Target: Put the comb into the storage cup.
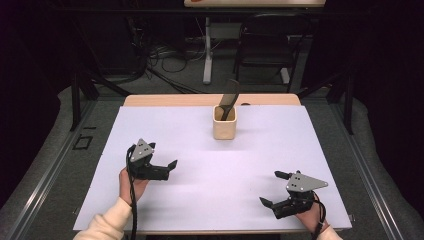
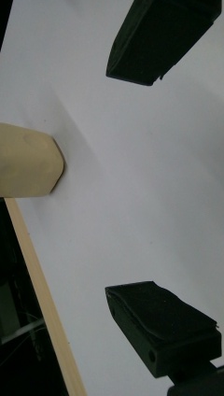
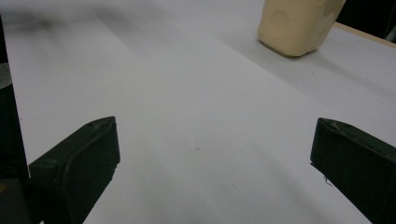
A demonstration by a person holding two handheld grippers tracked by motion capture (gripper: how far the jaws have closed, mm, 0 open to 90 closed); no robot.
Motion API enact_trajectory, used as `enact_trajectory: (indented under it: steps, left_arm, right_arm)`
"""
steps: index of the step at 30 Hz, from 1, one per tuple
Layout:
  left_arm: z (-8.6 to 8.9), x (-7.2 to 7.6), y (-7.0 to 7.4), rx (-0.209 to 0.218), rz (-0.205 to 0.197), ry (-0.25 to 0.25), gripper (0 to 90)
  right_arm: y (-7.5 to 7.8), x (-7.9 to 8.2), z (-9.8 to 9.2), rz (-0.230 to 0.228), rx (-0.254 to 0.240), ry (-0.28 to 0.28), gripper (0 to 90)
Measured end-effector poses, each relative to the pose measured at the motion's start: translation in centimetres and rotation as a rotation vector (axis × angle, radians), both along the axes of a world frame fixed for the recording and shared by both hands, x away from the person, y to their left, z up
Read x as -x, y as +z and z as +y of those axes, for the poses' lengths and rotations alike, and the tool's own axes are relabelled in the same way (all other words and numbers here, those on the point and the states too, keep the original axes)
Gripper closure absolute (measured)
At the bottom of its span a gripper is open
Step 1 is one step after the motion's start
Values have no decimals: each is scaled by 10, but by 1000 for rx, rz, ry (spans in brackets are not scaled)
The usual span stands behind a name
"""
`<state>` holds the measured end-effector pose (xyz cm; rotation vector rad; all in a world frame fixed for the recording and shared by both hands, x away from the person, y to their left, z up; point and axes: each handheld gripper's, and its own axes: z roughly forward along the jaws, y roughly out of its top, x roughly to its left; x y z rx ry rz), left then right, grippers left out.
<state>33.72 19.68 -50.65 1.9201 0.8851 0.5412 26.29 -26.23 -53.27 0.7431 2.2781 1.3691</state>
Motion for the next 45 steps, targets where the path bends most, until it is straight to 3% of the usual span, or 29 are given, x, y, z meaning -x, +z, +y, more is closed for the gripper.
enact_trajectory:
  steps: [12,24,41,45]
  left_arm:
    - [8,19,-10,-17,26,-14,0]
    - [17,42,-13,-14,15,-3,0]
    - [19,62,-21,-25,45,-24,0]
    - [21,67,-20,-42,29,-23,0]
  right_arm:
    - [0,0,0,-3,-5,2,10]
    - [0,0,0,-4,-4,-3,10]
    - [0,0,1,0,0,-4,10]
    - [0,0,1,0,0,-4,10]
